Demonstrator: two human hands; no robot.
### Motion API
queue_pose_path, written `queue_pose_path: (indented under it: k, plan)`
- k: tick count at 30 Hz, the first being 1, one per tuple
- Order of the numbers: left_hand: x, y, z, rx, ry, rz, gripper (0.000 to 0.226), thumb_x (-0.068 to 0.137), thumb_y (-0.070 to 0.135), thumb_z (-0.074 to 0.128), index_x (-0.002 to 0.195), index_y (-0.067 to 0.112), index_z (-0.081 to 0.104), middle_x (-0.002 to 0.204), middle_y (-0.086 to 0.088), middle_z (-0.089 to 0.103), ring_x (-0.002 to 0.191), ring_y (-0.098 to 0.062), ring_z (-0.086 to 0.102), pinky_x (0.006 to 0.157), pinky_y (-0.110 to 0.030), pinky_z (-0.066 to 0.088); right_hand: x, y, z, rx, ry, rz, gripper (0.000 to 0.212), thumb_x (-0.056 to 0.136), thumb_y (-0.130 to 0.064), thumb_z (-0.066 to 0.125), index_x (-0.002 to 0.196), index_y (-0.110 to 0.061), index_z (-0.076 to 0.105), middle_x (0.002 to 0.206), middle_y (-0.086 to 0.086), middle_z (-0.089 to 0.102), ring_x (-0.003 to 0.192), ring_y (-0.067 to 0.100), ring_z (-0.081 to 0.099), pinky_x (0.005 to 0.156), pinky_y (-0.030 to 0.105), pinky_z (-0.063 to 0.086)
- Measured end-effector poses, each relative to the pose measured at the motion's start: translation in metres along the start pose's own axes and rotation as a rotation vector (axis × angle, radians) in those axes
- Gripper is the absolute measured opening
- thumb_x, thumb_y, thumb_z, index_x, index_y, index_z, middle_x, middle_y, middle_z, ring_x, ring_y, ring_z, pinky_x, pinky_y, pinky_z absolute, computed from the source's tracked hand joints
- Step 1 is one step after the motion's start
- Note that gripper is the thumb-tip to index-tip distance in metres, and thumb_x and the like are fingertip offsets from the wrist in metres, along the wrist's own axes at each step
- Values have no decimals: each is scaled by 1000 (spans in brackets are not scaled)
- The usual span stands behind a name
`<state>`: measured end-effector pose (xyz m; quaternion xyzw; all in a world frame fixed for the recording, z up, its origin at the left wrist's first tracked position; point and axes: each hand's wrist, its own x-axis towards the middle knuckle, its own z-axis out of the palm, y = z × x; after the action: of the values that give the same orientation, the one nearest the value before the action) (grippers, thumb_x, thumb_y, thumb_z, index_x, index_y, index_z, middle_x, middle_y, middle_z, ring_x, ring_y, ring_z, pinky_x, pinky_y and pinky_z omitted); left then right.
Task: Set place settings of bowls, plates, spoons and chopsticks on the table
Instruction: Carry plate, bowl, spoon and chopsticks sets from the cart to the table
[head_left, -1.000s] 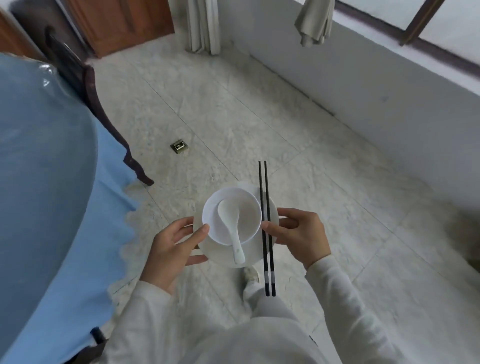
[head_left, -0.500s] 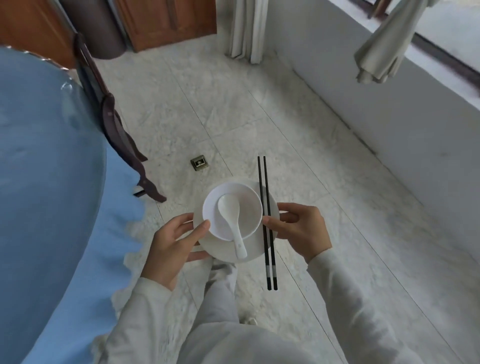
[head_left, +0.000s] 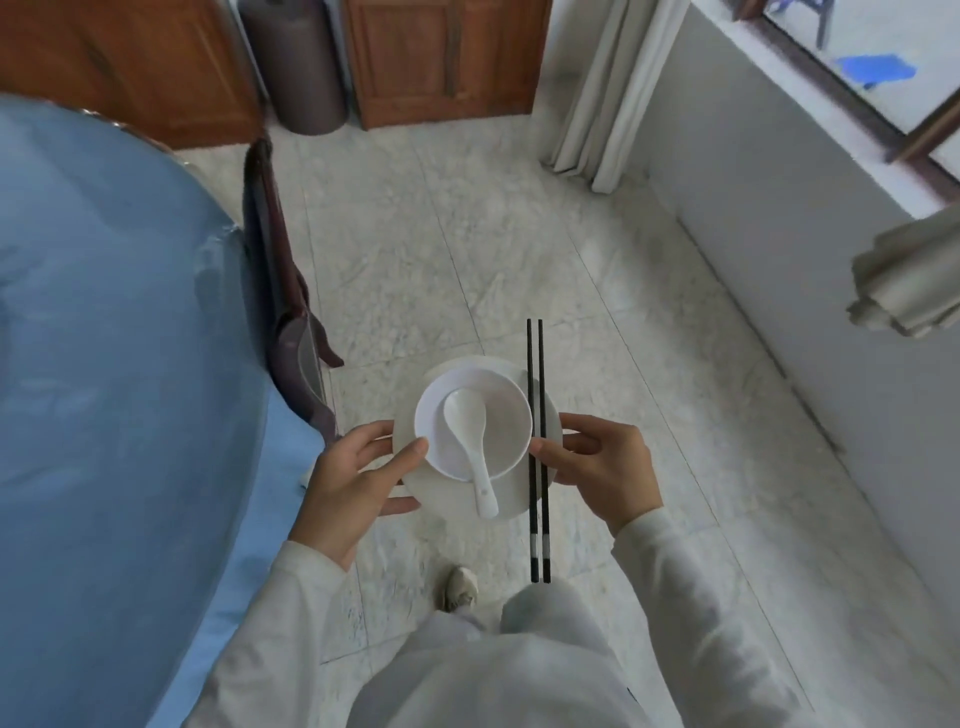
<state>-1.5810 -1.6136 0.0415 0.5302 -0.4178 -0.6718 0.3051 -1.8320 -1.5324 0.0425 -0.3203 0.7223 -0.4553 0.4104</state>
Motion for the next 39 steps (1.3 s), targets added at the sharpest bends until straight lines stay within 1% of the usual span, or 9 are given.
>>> queue_pose_path:
  k: [6, 12, 16, 21, 24, 30, 32, 36, 39]
  plan:
    - [75, 39, -4, -56, 107, 28, 24, 83, 26, 82, 105, 30, 73, 107, 0, 79, 87, -19, 77, 65, -35, 63, 106, -39, 24, -19, -114, -35, 28, 65, -40, 91, 91, -43, 81, 81, -1, 82, 76, 17, 81, 69, 34, 66]
    - [162, 80, -6, -122, 230, 46, 47, 77, 33, 87, 119, 21, 71, 116, -4, 76, 102, -29, 75, 77, -52, 64, 233, -87, 54, -59, -268, -106, 29, 67, -38, 91, 93, -43, 81, 80, 0, 82, 75, 17, 80, 69, 35, 66]
    - [216, 111, -4, -166, 355, 73, 45, 81, 31, 83, 123, 22, 69, 115, 0, 77, 102, -25, 75, 75, -44, 65, 320, -127, 78, -90, -386, -156, 30, 62, -43, 90, 91, -47, 80, 79, -1, 82, 75, 16, 80, 69, 35, 66]
    - [262, 148, -9, -253, 514, 57, 53, 72, 43, 90, 119, 28, 70, 114, 5, 77, 94, -29, 77, 83, -59, 61, 404, -181, 116, -143, -550, -227, 30, 63, -47, 90, 90, -52, 78, 79, -5, 82, 73, 14, 80, 67, 32, 66]
    - [278, 163, -15, -318, 628, 57, 54, 69, 41, 88, 117, 24, 71, 110, 4, 78, 96, -29, 77, 81, -54, 63, 438, -204, 147, -192, -648, -262, 29, 68, -37, 92, 88, -54, 78, 79, -8, 82, 73, 11, 80, 65, 27, 65]
    - [305, 181, -53, -419, 783, 82, 27, 84, 24, 79, 110, 20, 73, 106, 2, 80, 96, -25, 76, 71, -40, 65, 484, -240, 228, -260, -838, -296, 33, 74, -27, 92, 87, -54, 78, 79, -7, 82, 72, 14, 80, 66, 26, 65]
    - [313, 185, -74, -463, 832, 98, 28, 82, 23, 79, 109, 17, 73, 104, 0, 80, 93, -24, 77, 67, -35, 64, 494, -250, 262, -292, -893, -318, 32, 76, -26, 90, 88, -54, 78, 79, -8, 82, 71, 14, 80, 68, 28, 66]
    - [327, 188, -120, -500, 951, 124, 40, 72, 31, 82, 109, 16, 73, 107, -1, 79, 96, -22, 76, 68, -40, 65, 504, -273, 336, -370, -995, -362, 31, 75, -31, 85, 87, -58, 76, 78, -11, 81, 72, 10, 79, 74, 30, 66]
    - [332, 187, -154, -543, 1022, 148, 43, 70, 34, 82, 109, 17, 73, 109, -2, 78, 99, -24, 76, 70, -41, 65, 507, -287, 390, -391, -1069, -353, 26, 73, -31, 87, 94, -45, 81, 81, -8, 82, 76, 11, 79, 73, 31, 66]
